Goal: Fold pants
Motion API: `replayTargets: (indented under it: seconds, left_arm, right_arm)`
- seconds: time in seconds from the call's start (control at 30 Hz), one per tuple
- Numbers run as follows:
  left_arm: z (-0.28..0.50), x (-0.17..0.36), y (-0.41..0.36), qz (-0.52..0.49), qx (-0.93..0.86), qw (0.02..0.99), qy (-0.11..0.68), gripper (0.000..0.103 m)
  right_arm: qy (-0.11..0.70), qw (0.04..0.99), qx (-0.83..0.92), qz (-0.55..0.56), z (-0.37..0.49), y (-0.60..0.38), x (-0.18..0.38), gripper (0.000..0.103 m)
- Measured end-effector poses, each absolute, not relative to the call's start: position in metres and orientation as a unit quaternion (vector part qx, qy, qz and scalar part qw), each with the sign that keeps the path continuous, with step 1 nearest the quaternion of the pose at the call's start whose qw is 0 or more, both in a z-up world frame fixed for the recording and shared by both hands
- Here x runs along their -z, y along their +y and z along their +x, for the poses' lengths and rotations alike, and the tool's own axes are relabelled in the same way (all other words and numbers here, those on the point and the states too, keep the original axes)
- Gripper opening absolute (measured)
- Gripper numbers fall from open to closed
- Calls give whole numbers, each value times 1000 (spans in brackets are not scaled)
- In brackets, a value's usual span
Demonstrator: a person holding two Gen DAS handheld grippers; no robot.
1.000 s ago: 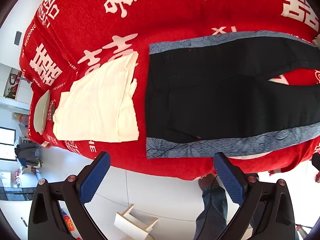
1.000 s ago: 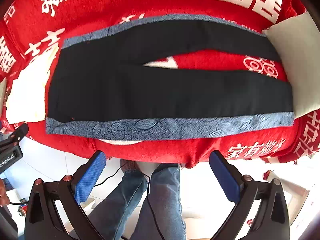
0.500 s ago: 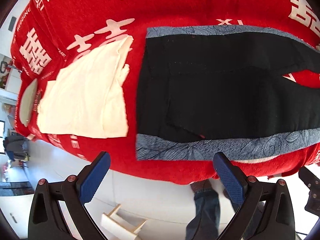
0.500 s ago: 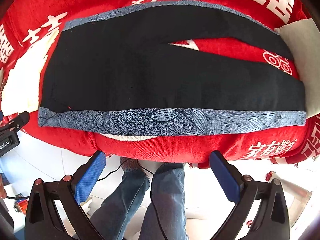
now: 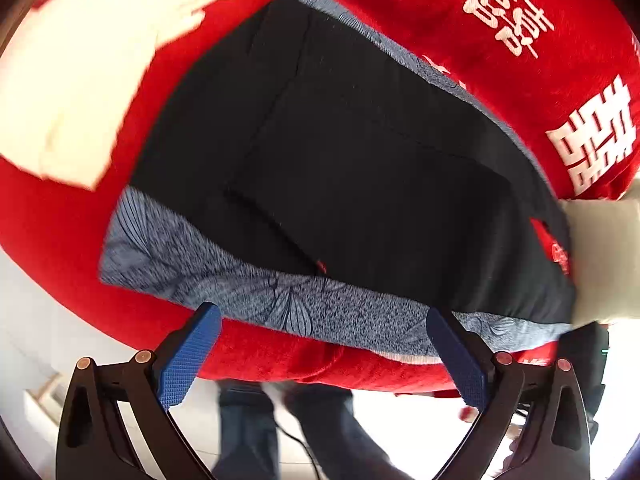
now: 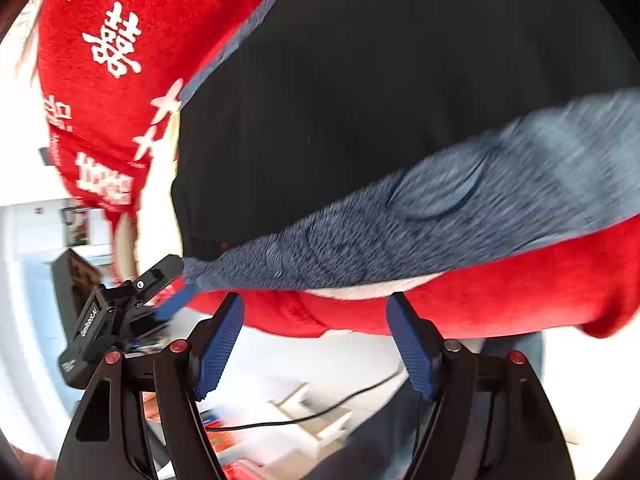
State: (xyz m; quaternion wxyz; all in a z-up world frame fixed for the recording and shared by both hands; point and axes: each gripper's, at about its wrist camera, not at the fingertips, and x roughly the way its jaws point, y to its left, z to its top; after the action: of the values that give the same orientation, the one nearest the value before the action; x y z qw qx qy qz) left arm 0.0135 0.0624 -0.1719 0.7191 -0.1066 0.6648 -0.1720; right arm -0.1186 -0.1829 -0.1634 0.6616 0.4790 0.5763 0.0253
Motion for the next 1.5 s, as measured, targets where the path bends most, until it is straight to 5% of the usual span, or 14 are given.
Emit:
replayTargets:
  seconds: [0.3, 0.6, 0.9, 1.13, 1.5]
  left_arm:
    - [5, 200, 71, -150, 192, 691, 681, 103]
    - [11, 204, 71, -245, 202, 656, 685, 103]
    - [32, 209, 80, -354, 165, 655, 647, 103]
    - [54, 203, 92, -305, 163, 685, 641, 40]
    - [64, 191, 84, -242, 196, 682, 662, 36]
  right_arm:
    - [512, 652, -78, 554, -109, -157, 199, 77]
    - [415, 660, -109, 617, -77, -173, 158, 77]
    - [406, 667, -141, 609, -64, -175, 129, 77]
    - [442, 660, -73, 603, -96, -199, 167, 77]
    - [339, 617, 30, 709, -181, -263, 189, 75]
